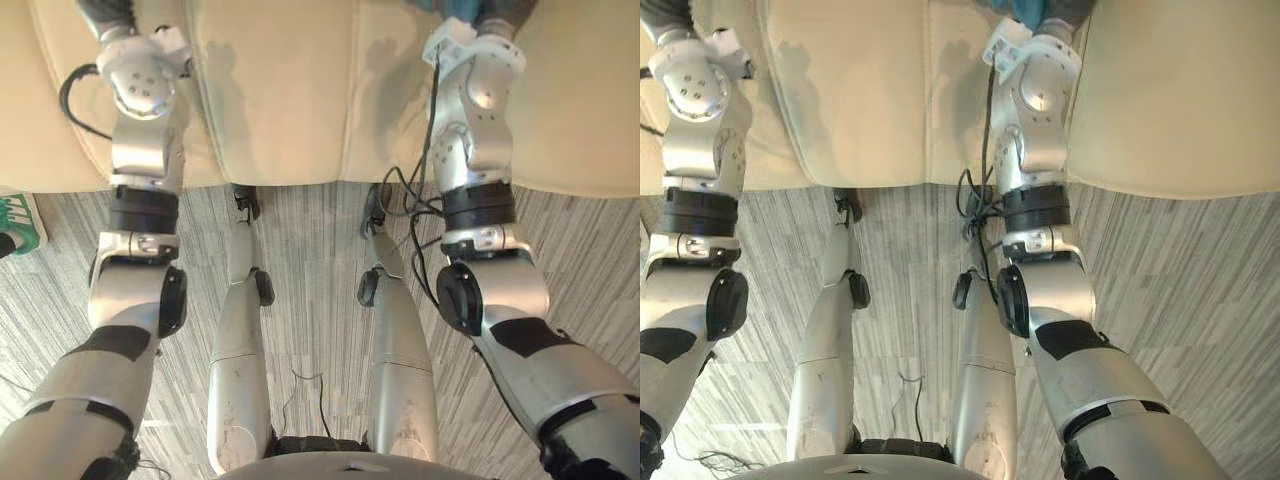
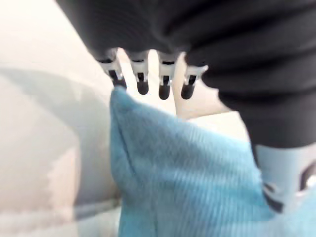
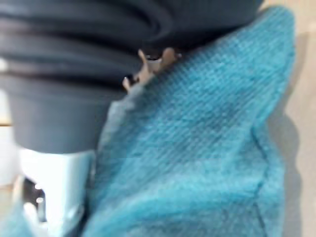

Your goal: Pick up cushions and gather them together orderly.

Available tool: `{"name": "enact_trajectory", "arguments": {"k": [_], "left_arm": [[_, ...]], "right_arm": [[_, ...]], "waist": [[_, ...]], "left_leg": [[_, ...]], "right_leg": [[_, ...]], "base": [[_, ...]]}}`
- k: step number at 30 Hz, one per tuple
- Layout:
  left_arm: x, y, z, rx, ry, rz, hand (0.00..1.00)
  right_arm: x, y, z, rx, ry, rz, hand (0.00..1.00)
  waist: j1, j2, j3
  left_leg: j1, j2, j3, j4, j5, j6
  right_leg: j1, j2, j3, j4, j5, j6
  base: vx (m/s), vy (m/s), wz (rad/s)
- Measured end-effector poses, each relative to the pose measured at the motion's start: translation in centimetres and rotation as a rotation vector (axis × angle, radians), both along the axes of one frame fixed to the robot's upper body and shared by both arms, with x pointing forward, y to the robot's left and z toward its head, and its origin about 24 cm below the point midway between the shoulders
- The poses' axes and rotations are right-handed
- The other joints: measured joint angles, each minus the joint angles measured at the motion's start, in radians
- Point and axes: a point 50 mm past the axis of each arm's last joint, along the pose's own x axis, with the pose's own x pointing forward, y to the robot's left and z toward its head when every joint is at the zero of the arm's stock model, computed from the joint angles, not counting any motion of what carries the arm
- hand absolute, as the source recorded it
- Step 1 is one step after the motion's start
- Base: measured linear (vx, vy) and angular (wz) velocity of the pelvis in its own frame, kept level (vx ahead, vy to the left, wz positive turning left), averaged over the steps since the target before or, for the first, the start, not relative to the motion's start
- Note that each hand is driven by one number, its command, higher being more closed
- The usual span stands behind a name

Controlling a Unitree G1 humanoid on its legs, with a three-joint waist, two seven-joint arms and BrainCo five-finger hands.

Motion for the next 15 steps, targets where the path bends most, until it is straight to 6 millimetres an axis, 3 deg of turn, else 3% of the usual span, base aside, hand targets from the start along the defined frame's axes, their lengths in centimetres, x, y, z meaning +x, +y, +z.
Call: {"name": "enact_trajectory", "arguments": {"k": [6,9,12,13,14,15], "left_arm": [[-2.3,3.1,-4.9,-0.018,-0.002,0.022,0.0],[-4.0,5.4,-8.9,-0.02,0.069,0.064,0.0],[-6.4,6.9,-15.6,-0.099,0.228,0.083,0.0],[-6.9,7.0,-16.8,-0.117,0.258,0.082,0.0],[-8.8,7.0,-20.3,-0.163,0.346,0.079,0.0],[-9.9,6.5,-22.6,-0.188,0.416,0.064,0.0]], "right_arm": [[-3.6,-5.0,-3.5,-0.038,-0.027,-0.172,0.0],[-5.7,-6.5,-5.8,-0.082,-0.014,-0.238,0.0],[-7.4,-6.9,-10.1,-0.09,0.074,-0.229,0.0],[-7.5,-6.7,-10.9,-0.081,0.094,-0.219,0.0],[-8.1,-5.9,-13.6,-0.062,0.16,-0.175,0.0],[-8.8,-5.5,-15.6,-0.059,0.216,-0.15,0.0]], "waist": [[-0.008,-0.002,-0.001],[-0.012,-0.007,-0.005],[-0.015,-0.017,-0.011],[-0.013,-0.024,-0.017],[-0.009,-0.045,-0.071],[-0.01,-0.049,-0.129]], "left_leg": [[0.199,-0.015,0.009,0.0,-0.045,0.0],[0.302,-0.031,0.011,0.0,-0.061,0.005],[0.454,-0.051,0.022,0.0,-0.08,0.009],[0.481,-0.053,0.03,0.0,-0.087,0.007],[0.536,-0.054,0.054,0.0,-0.111,0.006],[0.556,-0.052,0.06,0.0,-0.129,0.001]], "right_leg": [[0.165,-0.028,-0.019,0.106,-0.094,-0.008],[0.251,-0.045,-0.018,0.145,-0.137,-0.005],[0.383,-0.062,-0.008,0.179,-0.184,-0.001],[0.404,-0.063,0.0,0.18,-0.19,0.002],[0.443,-0.062,0.017,0.174,-0.206,0.001],[0.464,-0.058,0.02,0.163,-0.213,0.0]], "base": [[0.0,-0.151,0.27],[0.03,-0.156,0.18],[0.05,-0.161,0.09],[0.06,-0.108,-0.25],[0.07,-0.087,-0.3],[0.11,-0.093,-0.4]]}}
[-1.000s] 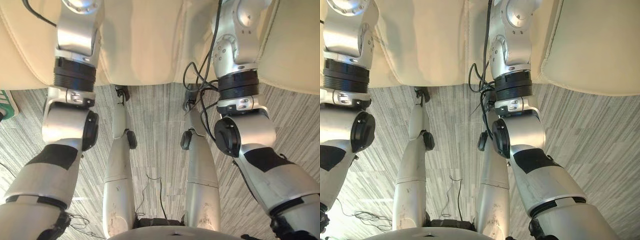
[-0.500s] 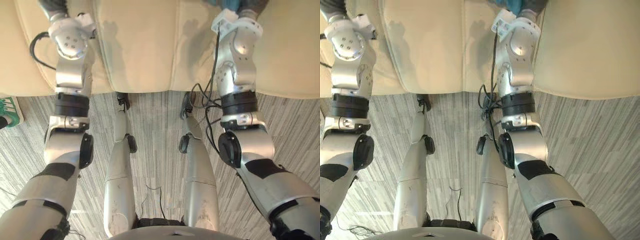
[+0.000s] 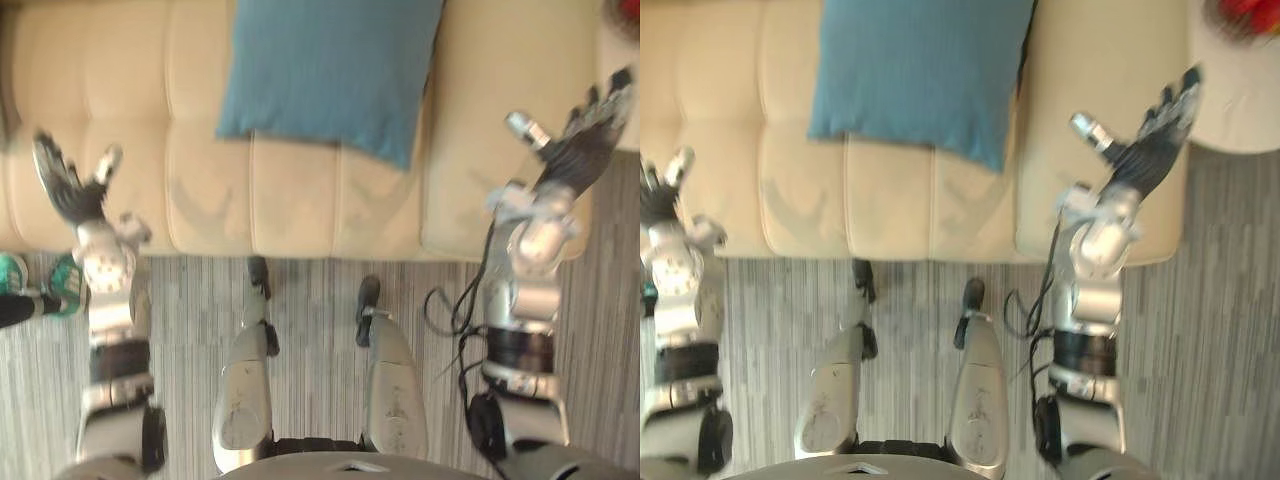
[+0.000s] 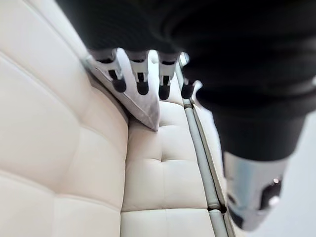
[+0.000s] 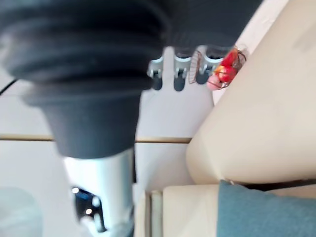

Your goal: Pick up cushions and gather them together orderly.

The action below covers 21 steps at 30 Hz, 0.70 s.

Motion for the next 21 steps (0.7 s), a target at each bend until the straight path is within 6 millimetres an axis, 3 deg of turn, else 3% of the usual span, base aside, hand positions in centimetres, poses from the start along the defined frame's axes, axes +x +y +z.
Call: {"name": "enact_trajectory", "arguments": {"k": [2,3,5,6,7,9,11,13,15,19,21], "left_arm": [[-3.0,-1.2,-5.7,-0.086,0.183,-0.034,0.0],[-3.7,-1.4,-6.9,-0.107,0.226,-0.041,0.0],[-6.9,-2.1,-12.6,-0.205,0.45,-0.056,0.0],[-8.7,-2.9,-15.7,-0.276,0.582,-0.064,0.0],[-9.4,-3.2,-16.7,-0.302,0.627,-0.067,0.0],[-12.2,-5.2,-20.4,-0.419,0.795,-0.092,0.0],[-13.9,-6.2,-21.9,-0.473,0.879,-0.104,0.0],[-16.9,-7.1,-23.9,-0.532,1.022,-0.112,0.0],[-17.9,-7.0,-24.5,-0.561,1.064,-0.1,0.0],[-19.9,-6.8,-25.4,-0.56,1.188,-0.121,0.0],[-19.8,-6.8,-25.4,-0.548,1.2,-0.147,0.0]], "right_arm": [[-1.6,0.9,-4.7,0.017,0.151,0.076,0.0],[-2.0,1.0,-5.6,0.025,0.181,0.085,0.0],[-3.2,1.4,-10.4,0.069,0.361,0.14,0.0],[-4.0,1.4,-13.9,0.098,0.503,0.157,0.0],[-4.4,1.4,-15.2,0.106,0.562,0.164,0.0],[-6.4,2.2,-21.4,0.139,0.857,0.233,0.0],[-7.8,2.7,-24.3,0.141,1.005,0.27,0.0],[-10.9,3.4,-28.3,0.176,1.23,0.298,0.0],[-13.1,3.0,-30.3,0.218,1.362,0.268,0.0],[-17.8,0.9,-32.8,0.384,1.55,0.127,0.0],[-18.5,0.5,-33.1,0.402,1.579,0.109,0.0]], "waist": [[-0.008,-0.017,-0.099],[-0.016,-0.016,-0.118],[-0.04,-0.024,-0.192],[-0.048,-0.028,-0.229],[-0.05,-0.028,-0.239],[-0.061,-0.029,-0.272],[-0.059,-0.027,-0.292],[-0.058,-0.025,-0.319],[-0.055,-0.026,-0.327],[-0.06,-0.016,-0.326],[-0.061,-0.016,-0.326]], "left_leg": [[0.097,0.012,0.037,0.0,-0.042,-0.012],[0.113,0.014,0.042,0.0,-0.052,-0.012],[0.203,0.026,0.08,0.0,-0.085,-0.032],[0.25,0.034,0.102,0.0,-0.104,-0.037],[0.268,0.037,0.112,0.0,-0.112,-0.039],[0.348,0.041,0.151,0.0,-0.137,-0.037],[0.383,0.04,0.175,0.0,-0.152,-0.042],[0.436,0.038,0.201,0.0,-0.182,-0.054],[0.464,0.036,0.209,0.0,-0.194,-0.059],[0.546,0.026,0.228,-0.001,-0.22,-0.065],[0.548,0.017,0.221,-0.001,-0.233,-0.059]], "right_leg": [[0.089,0.019,0.024,-0.057,-0.017,-0.004],[0.109,0.022,0.024,-0.073,-0.016,-0.004],[0.2,0.043,0.059,-0.146,0.011,-0.01],[0.25,0.057,0.081,-0.195,0.035,0.001],[0.269,0.061,0.088,-0.212,0.042,0.003],[0.358,0.07,0.121,-0.291,0.072,0.01],[0.396,0.072,0.141,-0.328,0.086,0.012],[0.454,0.073,0.166,-0.379,0.103,0.014],[0.479,0.075,0.181,-0.398,0.11,0.013],[0.542,0.076,0.225,-0.414,0.117,0.011],[0.532,0.076,0.247,-0.425,0.121,-0.001]], "base": [[0.16,-0.068,-0.49],[0.19,-0.037,-0.6],[0.19,-0.019,-0.72],[0.14,-0.013,-0.68],[0.15,-0.001,-0.63],[0.14,0.015,-0.55],[0.09,0.024,-0.44],[0.09,0.038,-0.34],[0.04,0.018,-0.24],[0.01,0.022,-0.33],[-0.09,0.013,-0.43]]}}
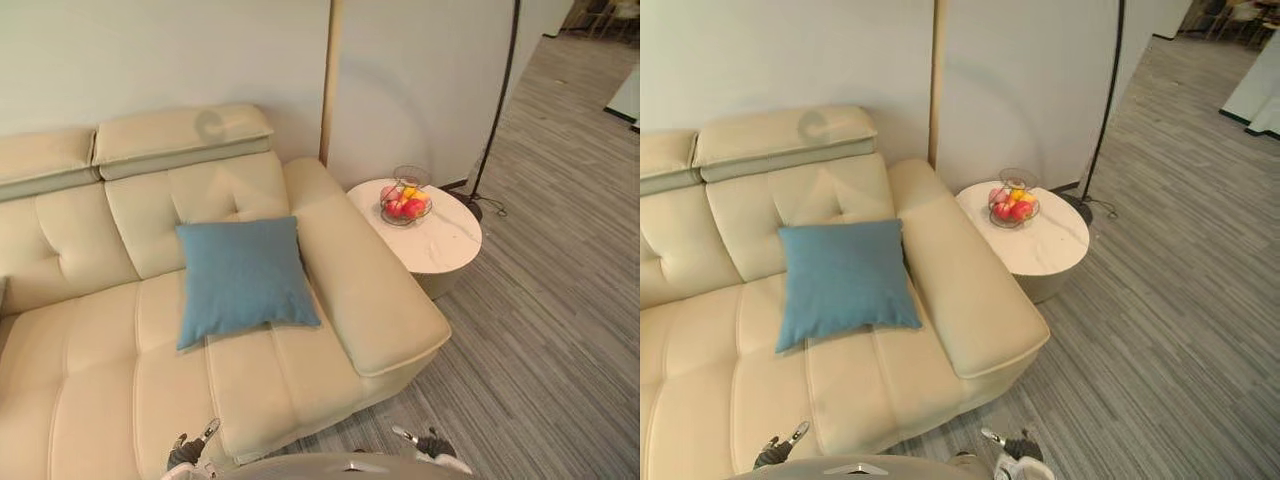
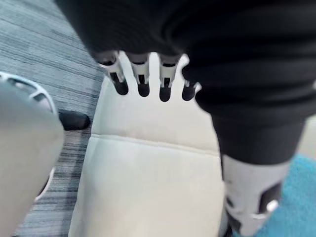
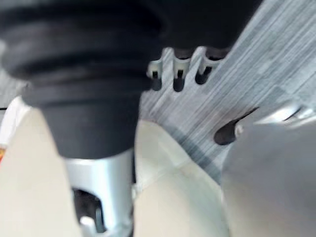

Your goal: Pick up cushions and gather them together orderly.

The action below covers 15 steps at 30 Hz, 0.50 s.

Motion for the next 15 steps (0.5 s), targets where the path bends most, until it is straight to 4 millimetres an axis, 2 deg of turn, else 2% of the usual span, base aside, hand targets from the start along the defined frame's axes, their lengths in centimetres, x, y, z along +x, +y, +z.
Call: {"name": "enact_trajectory", "arguments": {"k": [4,6,8,10,11,12,13,14,15], "left_arm": [[0.0,-0.2,-0.2,-0.017,0.017,-0.024,0.0],[0.3,-0.2,-0.2,-0.015,0.014,-0.032,0.0],[0.4,0.1,-0.1,-0.005,0.012,-0.034,0.0],[1.0,0.6,0.1,0.012,-0.007,-0.019,0.0],[2.0,1.0,0.5,0.03,-0.043,0.008,0.0],[2.6,2.0,0.9,0.061,-0.065,0.022,0.0],[2.7,2.8,1.2,0.084,-0.069,0.03,0.0],[2.8,3.4,1.3,0.095,-0.068,0.037,0.0],[2.3,2.5,0.8,0.062,-0.039,0.036,0.0]], "right_arm": [[-1.6,-0.7,-0.2,-0.006,0.042,-0.047,0.0],[-1.7,-0.7,-0.2,-0.018,0.051,-0.029,0.0],[-1.2,-0.3,-0.1,-0.016,0.04,-0.015,0.0],[-1.1,0.2,-0.2,-0.003,0.035,-0.021,0.0],[-0.5,0.3,-0.2,-0.002,0.024,-0.022,0.0],[-0.6,0.9,-0.3,0.013,0.027,-0.016,0.0],[-1.1,1.5,-0.5,0.028,0.039,-0.02,0.0],[-1.2,1.9,-0.6,0.039,0.045,-0.018,0.0],[-0.3,1.5,-0.4,0.023,0.022,-0.001,0.0]], "waist": [[-0.007,-0.005,0.007],[-0.002,-0.007,0.008],[0.014,-0.014,0.016],[0.011,-0.02,0.013],[0.015,-0.016,0.032],[0.017,-0.04,0.054],[0.021,-0.076,0.052],[0.022,-0.104,0.048],[0.034,-0.069,0.034]], "left_leg": [[-0.005,-0.007,0.013,-0.006,-0.001,0.001],[-0.005,-0.007,0.042,-0.006,-0.001,0.002],[-0.005,-0.003,0.098,0.001,-0.005,0.005],[-0.025,0.012,0.11,0.001,0.004,0.019],[-0.055,0.048,0.11,0.015,0.029,0.034],[-0.074,0.06,0.096,0.07,0.024,0.033],[-0.086,0.054,0.076,0.118,0.001,0.025],[-0.12,0.058,0.043,0.185,-0.048,0.026],[-0.189,0.015,-0.042,0.212,-0.092,0.069]], "right_leg": [[-0.024,0.001,0.024,-0.002,0.006,-0.018],[-0.041,0.005,0.043,-0.001,0.014,-0.028],[-0.073,0.014,0.052,0.007,0.029,-0.06],[-0.104,0.022,0.02,0.008,0.046,-0.137],[-0.167,0.011,-0.106,0.164,-0.007,-0.191],[-0.238,-0.028,-0.178,0.434,-0.068,-0.14],[-0.259,-0.051,-0.217,0.531,-0.072,-0.107],[-0.267,-0.048,-0.242,0.545,-0.051,-0.064],[-0.214,-0.031,-0.213,0.439,-0.071,-0.002]], "base": [[-0.08,-0.022,-0.24],[-0.03,-0.012,-0.4],[-0.05,-0.021,-0.65],[-0.02,-0.051,-0.25],[0.01,-0.095,0.23],[0.03,-0.167,0.32],[-0.01,-0.164,0.28],[-0.06,-0.089,0.17],[-0.08,0.017,-0.03]]}}
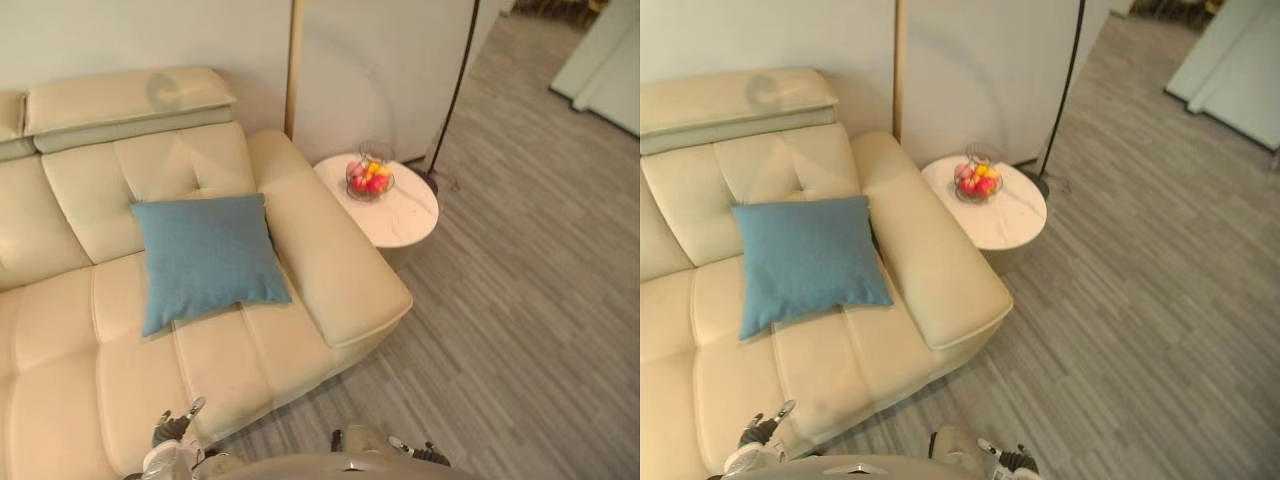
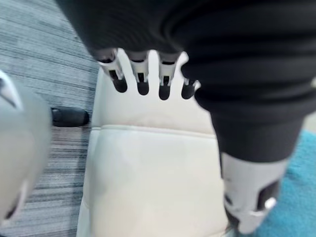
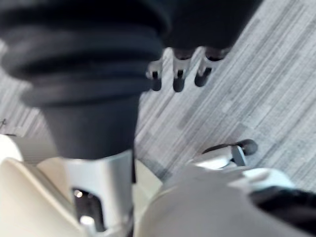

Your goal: Pick up cushions and gather them together orderly.

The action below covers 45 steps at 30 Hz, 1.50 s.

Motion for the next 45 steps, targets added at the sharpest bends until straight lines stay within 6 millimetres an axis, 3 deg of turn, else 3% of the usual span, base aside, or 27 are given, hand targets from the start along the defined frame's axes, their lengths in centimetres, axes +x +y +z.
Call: {"name": "enact_trajectory", "arguments": {"k": [1,2,4,5,7,8,9,10,11,12,13,14,15,17,19,20,22,23,24,29,30,45], "left_arm": [[0.0,-0.1,0.0,-0.001,-0.001,0.004,0.0],[0.1,0.0,0.0,0.002,0.001,-0.002,0.0],[0.6,-0.1,0.1,0.012,-0.005,-0.006,0.0],[0.5,-0.5,0.0,0.0,-0.002,0.01,0.0],[1.4,-0.8,0.2,0.006,-0.015,-0.014,0.0],[2.1,-1.5,0.2,-0.001,-0.025,-0.048,0.0],[2.0,-2.1,0.1,-0.007,-0.021,-0.081,0.0],[1.9,-2.3,0.0,-0.009,-0.014,-0.099,0.0],[1.7,-2.4,0.0,-0.009,-0.011,-0.105,0.0],[1.9,-2.4,0.1,-0.012,-0.022,-0.103,0.0],[2.1,-2.4,0.1,-0.011,-0.026,-0.106,0.0],[2.2,-2.4,0.2,-0.011,-0.03,-0.106,0.0],[2.1,-2.4,0.1,-0.012,-0.03,-0.107,0.0],[1.4,-2.4,-0.1,-0.014,-0.011,-0.104,0.0],[0.9,-2.6,-0.3,-0.025,0.005,-0.106,0.0],[0.8,-3.0,-0.3,-0.033,0.008,-0.11,0.0],[0.8,-2.7,-0.3,-0.029,0.01,-0.123,0.0],[0.7,-2.4,-0.3,-0.018,0.018,-0.142,0.0],[0.8,-2.3,-0.3,-0.012,0.02,-0.158,0.0],[0.6,-2.6,-0.4,-0.017,0.037,-0.184,0.0],[0.1,-3.1,-0.8,-0.043,0.057,-0.137,0.0],[0.0,-3.1,-0.8,-0.043,0.057,-0.137,0.0]], "right_arm": [[0.7,0.0,0.0,0.002,-0.004,0.011,0.0],[0.9,0.3,0.0,0.01,-0.002,0.019,0.0],[2.3,0.3,0.3,-0.01,-0.017,0.076,0.0],[4.4,0.3,0.9,-0.034,-0.07,0.101,0.0],[7.4,0.8,1.9,-0.052,-0.139,0.136,0.0],[7.8,0.5,2.1,-0.063,-0.149,0.138,0.0],[7.7,0.4,2.0,-0.063,-0.14,0.138,0.0],[7.1,0.4,1.8,-0.062,-0.124,0.135,0.0],[7.0,0.3,1.8,-0.063,-0.12,0.131,0.0],[6.8,0.1,1.8,-0.065,-0.118,0.118,0.0],[6.8,-0.1,1.8,-0.069,-0.117,0.11,0.0],[6.7,-0.8,1.9,-0.079,-0.116,0.09,0.0],[6.5,-1.0,1.8,-0.081,-0.113,0.084,0.0],[5.0,-1.3,1.3,-0.073,-0.074,0.047,0.0],[4.1,-1.4,1.0,-0.064,-0.047,0.025,0.0],[3.4,-1.8,0.9,-0.062,-0.029,-0.004,0.0],[2.5,-1.1,0.4,-0.025,-0.007,-0.056,0.0],[1.9,-0.8,0.2,-0.012,0.013,-0.067,0.0],[1.5,-0.8,0.0,-0.008,0.026,-0.072,0.0],[0.8,-1.3,0.0,-0.02,0.049,-0.08,0.0],[0.8,-1.0,-0.1,-0.017,0.053,-0.073,0.0],[0.8,-1.0,-0.1,-0.017,0.053,-0.073,0.0]], "waist": [[0.005,-0.006,0.004],[-0.004,-0.011,0.003],[0.029,0.008,0.008],[0.041,0.052,0.016],[0.037,0.092,0.073],[0.028,0.133,0.105],[0.025,0.155,0.116],[0.024,0.151,0.116],[0.025,0.143,0.116],[0.024,0.125,0.119],[0.023,0.115,0.119],[0.018,0.1,0.119],[0.017,0.097,0.12],[0.018,0.101,0.116],[0.016,0.108,0.108],[0.005,0.133,0.085],[-0.01,0.104,0.057],[-0.01,0.075,0.041],[-0.009,0.067,0.038],[-0.013,0.084,0.029],[0.016,0.087,0.017],[0.017,0.087,0.017]], "left_leg": [[-0.009,-0.019,-0.039,-0.005,0.037,0.019],[-0.018,-0.027,-0.048,0.003,0.046,0.024],[-0.065,-0.019,-0.054,0.06,0.053,0.018],[-0.103,0.022,-0.045,0.073,0.063,0.01],[-0.16,0.056,-0.074,0.106,0.08,-0.001],[-0.179,0.082,-0.107,0.119,0.094,-0.01],[-0.177,0.096,-0.131,0.092,0.14,-0.015],[-0.146,0.088,-0.153,0.011,0.209,-0.039],[-0.127,0.078,-0.157,-0.038,0.239,-0.068],[-0.106,0.058,-0.175,-0.048,0.226,-0.056],[-0.107,0.047,-0.177,-0.016,0.185,-0.027],[-0.103,0.009,-0.175,0.087,0.083,0.008],[-0.096,-0.002,-0.173,0.121,0.049,0.009],[-0.01,-0.012,-0.177,0.247,-0.108,-0.006],[0.053,-0.013,-0.181,0.235,-0.148,-0.021],[0.089,-0.025,-0.188,0.116,-0.163,-0.016],[0.097,-0.07,-0.169,-0.016,-0.109,0.013],[0.112,-0.097,-0.167,-0.062,-0.074,0.026],[0.114,-0.109,-0.163,-0.074,-0.057,0.033],[0.127,-0.121,-0.173,-0.094,-0.042,0.038],[0.186,-0.096,-0.198,-0.103,-0.051,0.024],[0.186,-0.096,-0.199,-0.103,-0.051,0.024]], "right_leg": [[0.01,-0.01,0.03,0.2,-0.105,0.038],[0.049,-0.011,0.032,0.242,-0.125,0.053],[0.144,0.023,0.028,0.082,-0.172,0.022],[0.175,0.06,0.009,-0.053,-0.161,0.001],[0.233,0.094,-0.025,-0.219,-0.158,-0.035],[0.257,0.12,-0.048,-0.266,-0.12,-0.053],[0.278,0.152,-0.074,-0.296,-0.095,-0.066],[0.275,0.151,-0.086,-0.296,-0.085,-0.075],[0.27,0.142,-0.101,-0.301,-0.081,-0.08],[0.246,0.13,-0.11,-0.288,-0.074,-0.095],[0.23,0.121,-0.108,-0.284,-0.073,-0.098],[0.201,0.09,-0.098,-0.284,-0.06,-0.102],[0.195,0.08,-0.092,-0.287,-0.051,-0.1],[0.183,0.065,-0.045,-0.315,0.002,-0.078],[0.185,0.066,-0.015,-0.351,0.038,-0.058],[0.184,0.081,-0.01,-0.4,0.078,-0.04],[0.183,0.056,-0.021,-0.474,0.138,-0.049],[0.187,0.045,-0.027,-0.501,0.16,-0.049],[0.189,0.038,-0.024,-0.518,0.176,-0.044],[0.207,0.029,-0.025,-0.515,0.18,-0.04],[0.275,0.061,-0.052,-0.534,0.166,-0.034],[0.275,0.061,-0.053,-0.535,0.167,-0.033]], "base": [[-0.06,0.026,0.23],[-0.01,-0.128,0.3],[-0.09,-0.162,-0.02],[-0.17,-0.067,-0.43],[-0.27,-0.115,-0.02],[-0.45,-0.177,0.46],[-0.46,-0.172,0.56],[-0.32,-0.112,0.42],[-0.24,-0.106,0.26],[-0.14,-0.059,0.11],[-0.19,-0.044,0.04],[-0.11,0.026,-0.05],[-0.14,0.063,-0.21],[-0.14,0.127,-0.52],[-0.12,0.166,-0.47],[-0.12,0.181,-0.35],[-0.09,0.144,-0.23],[-0.01,0.082,-0.18],[-0.04,0.087,-0.11],[-0.08,0.019,0.06],[0.0,0.0,0.0],[0.0,0.0,0.0]]}}
